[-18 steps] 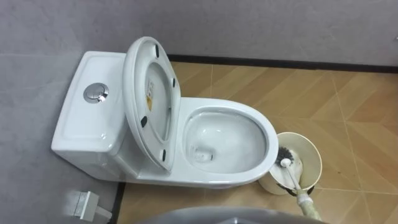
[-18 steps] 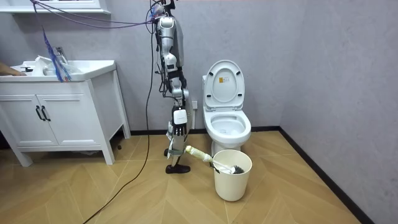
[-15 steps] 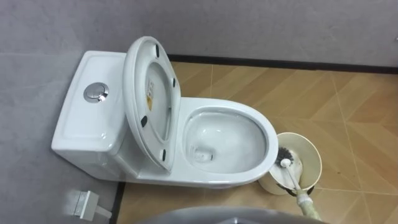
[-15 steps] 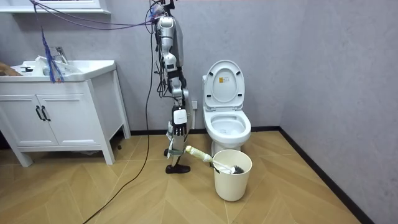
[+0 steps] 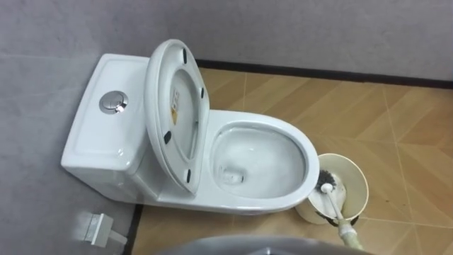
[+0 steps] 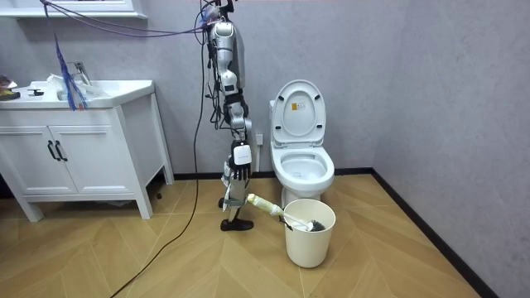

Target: Brush toilet

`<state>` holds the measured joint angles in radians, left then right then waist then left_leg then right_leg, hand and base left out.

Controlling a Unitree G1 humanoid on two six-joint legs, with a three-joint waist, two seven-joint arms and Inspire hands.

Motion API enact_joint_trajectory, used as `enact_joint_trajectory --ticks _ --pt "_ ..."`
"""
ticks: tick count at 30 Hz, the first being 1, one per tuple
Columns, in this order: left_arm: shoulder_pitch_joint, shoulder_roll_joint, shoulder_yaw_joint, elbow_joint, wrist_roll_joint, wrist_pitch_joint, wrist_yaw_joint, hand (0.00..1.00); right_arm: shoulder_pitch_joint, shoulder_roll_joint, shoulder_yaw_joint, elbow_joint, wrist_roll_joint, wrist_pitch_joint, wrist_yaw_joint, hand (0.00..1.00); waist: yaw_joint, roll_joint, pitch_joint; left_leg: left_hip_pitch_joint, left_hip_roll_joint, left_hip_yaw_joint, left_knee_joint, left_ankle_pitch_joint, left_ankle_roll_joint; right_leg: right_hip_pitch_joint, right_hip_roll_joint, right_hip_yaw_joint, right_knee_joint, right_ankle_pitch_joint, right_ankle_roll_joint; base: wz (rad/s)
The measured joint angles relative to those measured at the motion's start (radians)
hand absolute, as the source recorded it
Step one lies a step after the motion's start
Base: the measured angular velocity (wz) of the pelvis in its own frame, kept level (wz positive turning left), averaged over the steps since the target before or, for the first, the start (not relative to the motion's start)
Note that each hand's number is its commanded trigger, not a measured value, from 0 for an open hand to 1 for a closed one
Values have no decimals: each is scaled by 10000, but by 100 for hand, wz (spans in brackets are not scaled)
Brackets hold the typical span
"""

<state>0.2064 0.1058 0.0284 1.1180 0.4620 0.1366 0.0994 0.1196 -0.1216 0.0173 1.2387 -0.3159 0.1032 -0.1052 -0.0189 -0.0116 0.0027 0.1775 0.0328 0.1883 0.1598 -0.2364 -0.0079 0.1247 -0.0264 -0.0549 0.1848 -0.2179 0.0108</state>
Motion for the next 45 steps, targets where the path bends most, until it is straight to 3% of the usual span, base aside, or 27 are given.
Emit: enact_joint_trajectory --ticks 5,7,9,10,16,19,25,35,38,40,45 --pt "-199 55 -161 -11 -148 -427 505 0 -40 17 -190 -1141 392 -839 -1068 0 -26 16 8 -114 16 9 6 0 0 -88 17 -21 -67 68 2 -1" --pt "-235 94 -198 -102 -409 -762 676 0 -112 51 -207 -1664 417 -1283 -1489 0 -23 24 4 -313 62 8 21 0 0 -236 69 -29 -147 166 -12 0" --pt "-271 95 -143 -177 -502 -1036 828 0 -120 54 -248 -2258 410 -1506 -1738 0 -25 23 -25 -483 87 12 42 5 0 -384 94 -28 -149 234 -34 0" --pt "-346 96 -106 -182 -609 -1205 913 0 -153 53 -330 -2558 401 -1735 -1908 0 -24 65 23 -515 90 14 49 6 -1 -406 97 -35 -160 243 -39 0" --pt "-402 172 -106 -186 -1330 -1912 1345 0 -224 12 -398 -2802 427 -2481 -2913 0 -9 89 16 -540 88 -2 32 6 -1 -427 94 -31 -176 246 -41 0" --pt "-409 270 -108 -173 -1790 -2091 1448 0 -242 -64 -412 -2771 630 -2600 -3385 0 -27 113 3 -591 87 -20 30 6 -1 -407 92 -50 -179 247 -41 0" --pt "-395 289 -109 -175 -2046 -2113 1546 0 -222 -77 -414 -2519 1376 -2656 -4021 0 -27 132 4 -617 85 -23 31 6 -1 -435 87 -63 -182 249 -42 0" --pt "-650 294 -123 -177 -2419 -2305 1542 0 -617 -164 -397 -1418 2100 -2704 -4167 0 -12 141 -59 -1301 98 -64 394 10 6 -1082 44 -118 95 300 -53 0" --pt "-1017 312 -151 -165 -2914 -2439 1541 0 -924 -381 -382 -971 2247 -2774 -4198 0 0 177 -22 -1760 82 -113 634 26 33 -1531 -21 -213 413 301 -54 7" --pt "-1327 439 -531 -181 -3159 -2560 1548 0 -1307 -543 -160 -527 2602 -2862 -4434 0 -26 180 22 -2369 71 -296 971 40 62 -2033 -71 -306 693 300 -55 12" --pt "-2132 432 -743 -192 -3157 -2603 1544 0 -1953 -589 -95 206 3338 -2842 -4428 0 -43 59 112 -3707 48 -521 1783 59 102 -3354 -186 -413 1599 223 -111 11"
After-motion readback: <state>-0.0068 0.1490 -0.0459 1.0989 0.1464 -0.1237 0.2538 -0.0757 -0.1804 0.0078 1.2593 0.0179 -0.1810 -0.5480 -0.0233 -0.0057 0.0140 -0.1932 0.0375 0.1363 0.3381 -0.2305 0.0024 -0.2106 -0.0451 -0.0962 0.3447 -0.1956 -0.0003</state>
